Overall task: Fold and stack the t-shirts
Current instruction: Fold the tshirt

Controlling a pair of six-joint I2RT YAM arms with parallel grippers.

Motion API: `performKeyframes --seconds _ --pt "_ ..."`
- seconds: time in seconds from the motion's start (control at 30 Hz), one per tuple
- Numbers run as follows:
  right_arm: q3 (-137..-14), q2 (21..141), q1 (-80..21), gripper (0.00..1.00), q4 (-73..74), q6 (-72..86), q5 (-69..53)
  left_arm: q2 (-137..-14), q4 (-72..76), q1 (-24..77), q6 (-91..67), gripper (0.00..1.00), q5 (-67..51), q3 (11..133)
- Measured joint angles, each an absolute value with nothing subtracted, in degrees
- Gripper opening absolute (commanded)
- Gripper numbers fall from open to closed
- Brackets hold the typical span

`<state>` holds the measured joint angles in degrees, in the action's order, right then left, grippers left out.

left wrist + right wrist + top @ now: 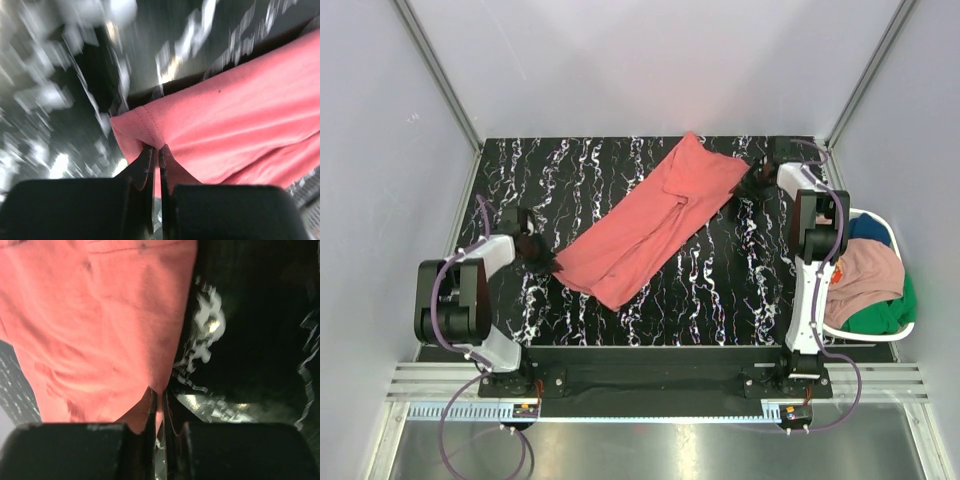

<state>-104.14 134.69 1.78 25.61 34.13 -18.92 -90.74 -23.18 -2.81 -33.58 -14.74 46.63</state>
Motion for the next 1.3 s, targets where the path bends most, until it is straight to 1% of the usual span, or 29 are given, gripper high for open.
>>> performKeyframes --seconds 0.07,0.1,0.13,0.17,0.23,0.27,0.33,0.43,0.5,0.6,0.7,0.8,0.9,0.93,1.0,1.07,1.17,1.27,1.3 --pt "-108.9 137.3 2.4 0.10 27.8 32.3 -19.2 -86.9 -21.7 -0.1 -36.7 0.11 -15.6 42.3" --pt "-111.7 138.8 2.6 0.13 28.7 31.3 -19.7 -85.0 -21.6 1.9 -38.1 0.15 -16.0 40.4" --pt "-114.7 140.6 2.8 0.19 29.8 30.6 -20.3 -83.4 -21.5 3.9 -39.3 0.30 -16.3 39.1" --pt "-118.1 142.6 2.9 0.29 30.5 29.9 -21.1 -81.8 -21.5 5.9 -40.2 0.34 -16.4 37.9" --pt "-125.0 146.3 3.2 0.39 32.3 28.7 -22.6 -78.5 -22.6 8.9 -41.9 0.44 -17.0 36.7" --pt "-127.2 147.3 3.3 0.46 32.9 28.3 -22.8 -77.2 -23.3 9.4 -42.2 0.45 -17.0 36.8" --pt "-128.6 147.9 3.5 0.48 33.5 27.4 -22.8 -76.0 -25.8 9.4 -41.8 0.46 -16.2 39.0" --pt "-124.4 145.3 3.8 0.52 32.8 27.6 -23.4 -77.5 -29.0 9.4 -39.8 0.48 -13.3 46.2" --pt "-117.5 140.6 3.8 0.52 33.6 27.9 -22.7 -79.8 -28.8 9.4 -37.8 0.48 -11.8 51.5" --pt "-111.6 135.9 3.8 0.52 34.6 28.3 -21.9 -84.2 -26.2 9.3 -35.3 0.48 -12.4 56.1" --pt "-104.6 129.3 3.5 0.49 35.2 28.5 -21.9 -89.0 -24.2 9.8 -33.7 0.48 -13.3 56.2" --pt "-100.3 124.1 2.3 0.46 34.5 28.5 -21.9 -91.5 -23.7 10.9 -32.6 0.47 -13.9 54.0" --pt "-97.7 121.2 -0.3 0.44 33.4 28.4 -21.9 -93.1 -23.9 13.1 -31.9 0.41 -14.4 52.3" --pt "-96.8 120.7 -1.3 0.44 32.6 28.4 -22.0 -93.6 -23.8 13.9 -31.8 0.31 -14.4 52.0" --pt "-95.4 120.5 -3.0 0.43 31.5 28.4 -22.0 -94.0 -23.5 16.1 -32.1 0.20 -14.2 51.2" --pt "-93.8 120.6 -4.8 0.43 31.2 28.4 -22.0 -93.7 -22.6 18.0 -32.8 0.11 -14.1 49.6" --pt "-93.1 121.1 -6.0 0.42 31.4 27.6 -21.9 -90.7 -20.7 19.6 -34.0 0.03 -13.0 46.4" --pt "-92.9 121.3 -5.9 0.41 31.3 26.7 -21.4 -86.3 -20.6 20.3 -35.4 0.03 -11.6 42.4" --pt "-92.7 121.3 -5.8 0.40 31.2 26.4 -21.0 -84.9 -21.1 20.6 -35.9 0.11 -11.1 41.4"
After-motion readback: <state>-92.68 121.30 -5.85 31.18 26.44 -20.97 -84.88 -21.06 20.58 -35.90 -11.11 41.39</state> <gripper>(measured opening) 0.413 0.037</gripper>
